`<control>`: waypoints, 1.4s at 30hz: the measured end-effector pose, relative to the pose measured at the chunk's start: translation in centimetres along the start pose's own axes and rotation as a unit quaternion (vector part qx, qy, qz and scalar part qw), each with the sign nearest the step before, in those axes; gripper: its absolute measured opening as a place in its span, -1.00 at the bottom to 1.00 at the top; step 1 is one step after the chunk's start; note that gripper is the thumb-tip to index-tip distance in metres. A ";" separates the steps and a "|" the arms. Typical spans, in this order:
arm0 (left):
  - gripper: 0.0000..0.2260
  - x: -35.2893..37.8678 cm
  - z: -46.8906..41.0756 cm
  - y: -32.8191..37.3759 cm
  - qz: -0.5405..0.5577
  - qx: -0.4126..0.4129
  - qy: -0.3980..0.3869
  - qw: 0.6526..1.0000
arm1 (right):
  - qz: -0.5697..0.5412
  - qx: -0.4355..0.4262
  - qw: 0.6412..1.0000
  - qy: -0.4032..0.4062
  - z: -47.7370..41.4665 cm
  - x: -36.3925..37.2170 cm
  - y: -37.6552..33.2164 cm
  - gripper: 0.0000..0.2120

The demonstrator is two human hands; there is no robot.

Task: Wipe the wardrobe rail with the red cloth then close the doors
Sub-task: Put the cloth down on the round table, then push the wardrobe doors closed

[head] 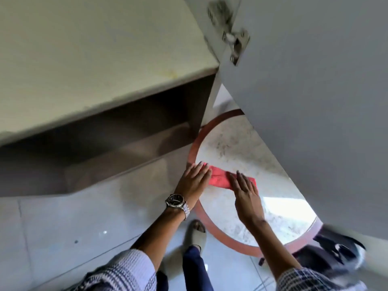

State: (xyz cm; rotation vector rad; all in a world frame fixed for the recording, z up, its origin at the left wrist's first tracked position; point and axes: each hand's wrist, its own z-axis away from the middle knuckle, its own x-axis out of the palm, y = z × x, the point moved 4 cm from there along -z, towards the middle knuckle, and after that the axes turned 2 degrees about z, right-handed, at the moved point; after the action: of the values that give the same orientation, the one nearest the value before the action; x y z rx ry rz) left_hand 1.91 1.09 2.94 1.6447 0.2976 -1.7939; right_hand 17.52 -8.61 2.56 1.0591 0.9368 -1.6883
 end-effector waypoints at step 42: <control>-0.43 -58.6 15.7 33.9 -0.329 0.309 0.429 0.782 | -0.451 0.103 0.659 0.593 32.8 -46.0 -8.0 -0.51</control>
State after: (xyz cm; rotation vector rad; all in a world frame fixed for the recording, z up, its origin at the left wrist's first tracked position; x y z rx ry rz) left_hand 8.64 -14.52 70.31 3.1132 0.8335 -1.5062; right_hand 12.24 -22.45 57.69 2.1768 2.4765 -1.6949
